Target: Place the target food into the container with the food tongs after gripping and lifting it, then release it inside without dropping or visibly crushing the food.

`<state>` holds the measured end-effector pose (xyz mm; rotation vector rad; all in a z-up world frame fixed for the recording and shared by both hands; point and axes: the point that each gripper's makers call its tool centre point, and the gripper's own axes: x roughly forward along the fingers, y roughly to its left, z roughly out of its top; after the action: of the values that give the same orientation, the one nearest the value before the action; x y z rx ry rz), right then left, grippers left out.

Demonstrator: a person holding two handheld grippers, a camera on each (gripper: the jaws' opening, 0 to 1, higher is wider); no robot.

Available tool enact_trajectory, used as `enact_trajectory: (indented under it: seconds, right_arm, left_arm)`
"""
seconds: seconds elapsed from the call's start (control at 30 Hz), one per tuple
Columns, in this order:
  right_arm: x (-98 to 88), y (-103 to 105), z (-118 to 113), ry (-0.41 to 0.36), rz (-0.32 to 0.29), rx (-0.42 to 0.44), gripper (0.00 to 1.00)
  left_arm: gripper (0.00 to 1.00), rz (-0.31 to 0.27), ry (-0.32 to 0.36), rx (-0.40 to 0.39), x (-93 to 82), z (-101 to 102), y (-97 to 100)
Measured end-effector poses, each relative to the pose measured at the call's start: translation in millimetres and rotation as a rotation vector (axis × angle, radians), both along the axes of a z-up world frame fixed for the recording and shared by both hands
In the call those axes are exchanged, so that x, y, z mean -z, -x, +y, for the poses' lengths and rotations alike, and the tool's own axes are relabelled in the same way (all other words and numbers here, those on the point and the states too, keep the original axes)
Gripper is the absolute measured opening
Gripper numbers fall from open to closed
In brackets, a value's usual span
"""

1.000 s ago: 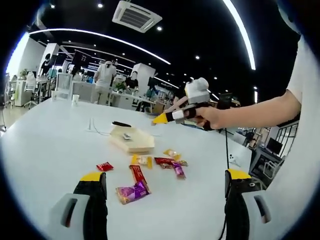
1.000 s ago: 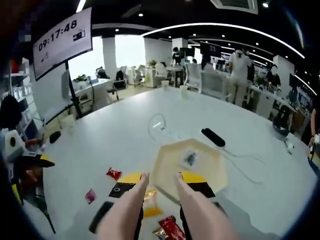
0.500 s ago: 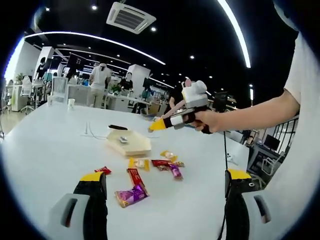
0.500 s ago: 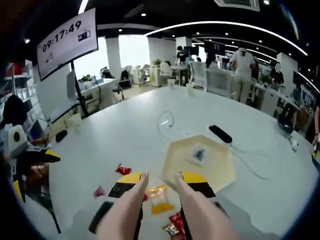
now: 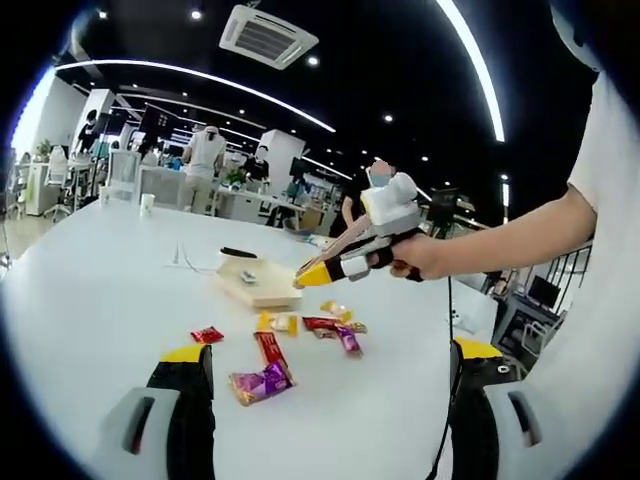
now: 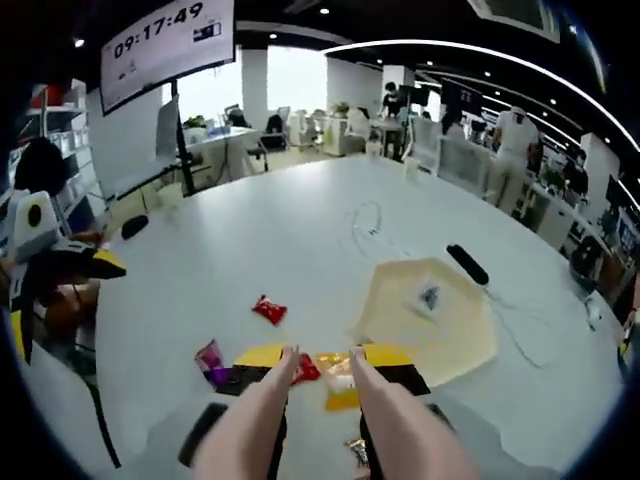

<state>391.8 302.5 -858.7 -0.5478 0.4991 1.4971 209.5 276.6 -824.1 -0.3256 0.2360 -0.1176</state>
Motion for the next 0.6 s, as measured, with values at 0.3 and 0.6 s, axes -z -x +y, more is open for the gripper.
enact_trajectory:
  seconds: [0.3,0.6]
  right_arm:
    - [6.5,15,-6,-0.015,0.084,0.011,0.26]
    - [7.9,18,-14,-0.024,0.117,0.030,0.27]
  left_arm:
    - [0.99,0.001,0.021,-0.012,1.3,3,-2.2]
    - [0.99,0.018,0.002,-0.009,2.5,12,-10.4]
